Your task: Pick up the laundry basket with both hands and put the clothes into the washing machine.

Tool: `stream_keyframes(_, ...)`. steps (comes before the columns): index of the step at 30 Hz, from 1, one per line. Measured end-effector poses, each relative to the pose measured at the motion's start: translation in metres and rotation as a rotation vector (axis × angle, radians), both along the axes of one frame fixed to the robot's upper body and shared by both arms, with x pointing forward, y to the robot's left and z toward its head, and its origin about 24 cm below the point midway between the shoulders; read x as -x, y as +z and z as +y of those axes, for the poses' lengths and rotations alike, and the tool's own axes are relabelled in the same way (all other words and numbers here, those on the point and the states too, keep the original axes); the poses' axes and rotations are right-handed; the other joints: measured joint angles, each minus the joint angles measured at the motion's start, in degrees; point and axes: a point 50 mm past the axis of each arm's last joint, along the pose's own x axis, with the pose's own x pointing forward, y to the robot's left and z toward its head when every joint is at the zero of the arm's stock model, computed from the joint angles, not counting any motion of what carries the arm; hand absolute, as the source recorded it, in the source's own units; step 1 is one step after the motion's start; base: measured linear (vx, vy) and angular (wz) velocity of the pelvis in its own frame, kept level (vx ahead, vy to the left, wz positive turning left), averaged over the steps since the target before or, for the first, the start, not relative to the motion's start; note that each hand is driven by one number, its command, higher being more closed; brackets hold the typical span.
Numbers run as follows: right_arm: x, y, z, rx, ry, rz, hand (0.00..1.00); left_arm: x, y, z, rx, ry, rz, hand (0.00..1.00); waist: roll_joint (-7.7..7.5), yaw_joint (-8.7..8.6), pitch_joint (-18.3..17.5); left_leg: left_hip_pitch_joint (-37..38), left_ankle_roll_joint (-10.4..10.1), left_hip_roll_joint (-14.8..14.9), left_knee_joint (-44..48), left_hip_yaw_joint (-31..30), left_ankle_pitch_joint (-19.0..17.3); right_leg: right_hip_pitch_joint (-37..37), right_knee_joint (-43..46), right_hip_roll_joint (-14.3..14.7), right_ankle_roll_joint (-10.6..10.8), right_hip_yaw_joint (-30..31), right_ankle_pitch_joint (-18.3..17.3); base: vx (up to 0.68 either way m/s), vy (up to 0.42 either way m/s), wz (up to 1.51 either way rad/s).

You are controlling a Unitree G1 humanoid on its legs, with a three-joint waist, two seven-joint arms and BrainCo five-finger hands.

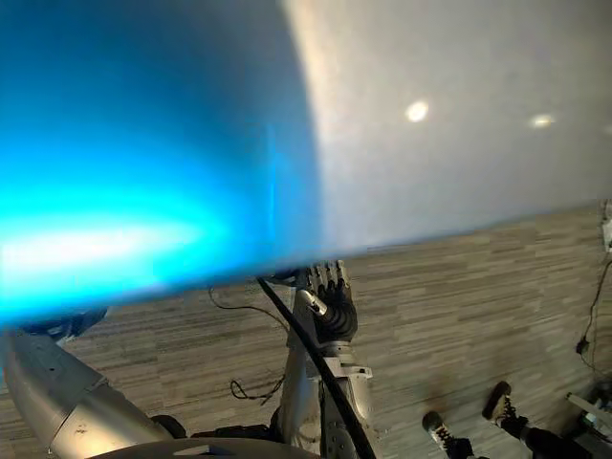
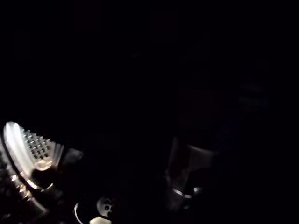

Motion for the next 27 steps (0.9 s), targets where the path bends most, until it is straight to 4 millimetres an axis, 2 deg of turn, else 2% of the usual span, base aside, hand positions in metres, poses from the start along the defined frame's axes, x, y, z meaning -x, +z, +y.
stream_keyframes(1,0.001,-0.001,0.0,0.0,0.001,0.005,0.0,-0.001,-0.002,-0.001,0.019,-0.026,0.003,0.0,-0.16,0.13,0.45,0.86,-0.06,-0.11,-0.68,0.37,0.3,0.89,-0.85,0.22,0.03,-0.31,0.29,0.05,-0.086,0.11)
stream_keyframes(2,0.001,-0.002,0.0,0.0,0.003,0.014,0.0,-0.004,-0.013,-0.002,0.06,-0.078,0.025,0.0,-0.21,0.37,0.8,2.36,-0.15,-0.32,-2.23,1.0,0.91,2.73,-2.8,0.53,-0.16,-1.45,0.98,0.03,-0.065,0.09)
stream_keyframes(6,0.003,-0.003,-0.002,0.023,-0.009,0.025,0.0,-0.002,-0.067,-0.011,0.076,-0.211,0.096,0.0,-0.22,0.42,0.78,5.76,-0.63,-1.7,-6.84,1.72,2.93,7.73,-8.23,1.59,-0.14,-4.44,2.73,0.02,-0.069,0.08)
stream_keyframes(8,0.003,-0.003,-0.004,0.021,-0.028,0.025,0.0,0.002,-0.119,-0.017,0.175,-0.352,0.185,0.0,-0.21,1.44,0.76,7.69,-1.06,-2.4,-9.32,2.89,4.01,9.43,-11.1,2.57,0.16,-4.97,3.5,-0.01,-0.101,0.05)
stream_keyframes(9,0.002,-0.003,-0.004,0.021,-0.023,0.028,0.0,0.002,-0.134,-0.015,0.24,-0.381,0.211,0.0,-0.23,1.67,0.75,8.11,-1.12,-2.53,-9.75,3.21,4.2,9.66,-11.52,2.69,0.14,-5.05,3.61,-0.02,-0.109,0.04)
stream_keyframes(11,0.002,-0.003,-0.003,0.043,-0.014,0.032,0.0,0.004,-0.195,-0.007,0.542,-0.437,0.292,0.0,-0.23,2.24,0.75,9.13,-1.35,-3.0,-11.53,4.0,5.24,10.59,-13.42,3.37,-0.26,-5.65,4.46,-0.03,-0.113,0.01)
stream_keyframes(14,0.002,-0.001,-0.003,0.089,-0.012,0.027,0.0,0.011,-0.24,-0.01,0.765,-0.469,0.322,0.0,-0.1,2.51,0.67,9.56,-1.47,-3.55,-14.04,3.86,6.81,12.05,-16.07,4.42,-0.35,-6.72,5.28,-0.04,-0.124,0.07)
stream_keyframes(17,0.002,0.004,-0.004,0.111,-0.011,0.003,0.0,0.019,-0.26,-0.019,0.833,-0.519,0.326,0.0,0.24,2.79,0.51,10.04,-1.45,-3.95,-15.87,3.81,7.99,13.22,-18.11,5.27,-0.52,-7.56,6.07,-0.04,-0.1,0.05)
stream_keyframes(19,0.002,0.003,-0.006,0.129,-0.006,0.003,0.0,0.026,-0.261,-0.02,0.868,-0.552,0.294,0.0,0.3,2.97,0.11,10.15,-1.38,-4.03,-16.48,3.78,8.4,13.52,-18.78,5.57,-0.58,-7.84,6.26,-0.04,-0.087,0.02)
stream_keyframes(23,0.003,-0.001,-0.011,0.157,-0.016,0.03,0.0,0.042,-0.262,-0.023,0.98,-0.702,0.196,0.0,1.54,4.01,-0.98,10.07,-1.41,-4.02,-16.94,3.68,8.97,13.65,-19.18,5.9,-0.91,-8.14,6.63,-0.02,-0.074,0.0)
stream_keyframes(25,0.004,-0.007,-0.013,0.167,-0.018,0.052,0.0,0.049,-0.267,-0.02,1.042,-0.756,0.17,0.0,2.23,4.23,-2.08,10.04,-1.46,-3.88,-17.03,3.48,9.07,13.86,-19.42,6.2,-0.95,-8.24,6.65,-0.01,-0.077,-0.01)
stream_keyframes(27,0.006,-0.012,-0.017,0.194,-0.01,0.075,0.0,0.057,-0.278,-0.015,1.11,-0.797,0.17,0.0,3.54,4.3,-3.49,10.06,-1.5,-3.8,-17.1,3.08,9.09,14.42,-19.79,6.44,-0.91,-8.53,6.69,0.0,-0.066,0.01)
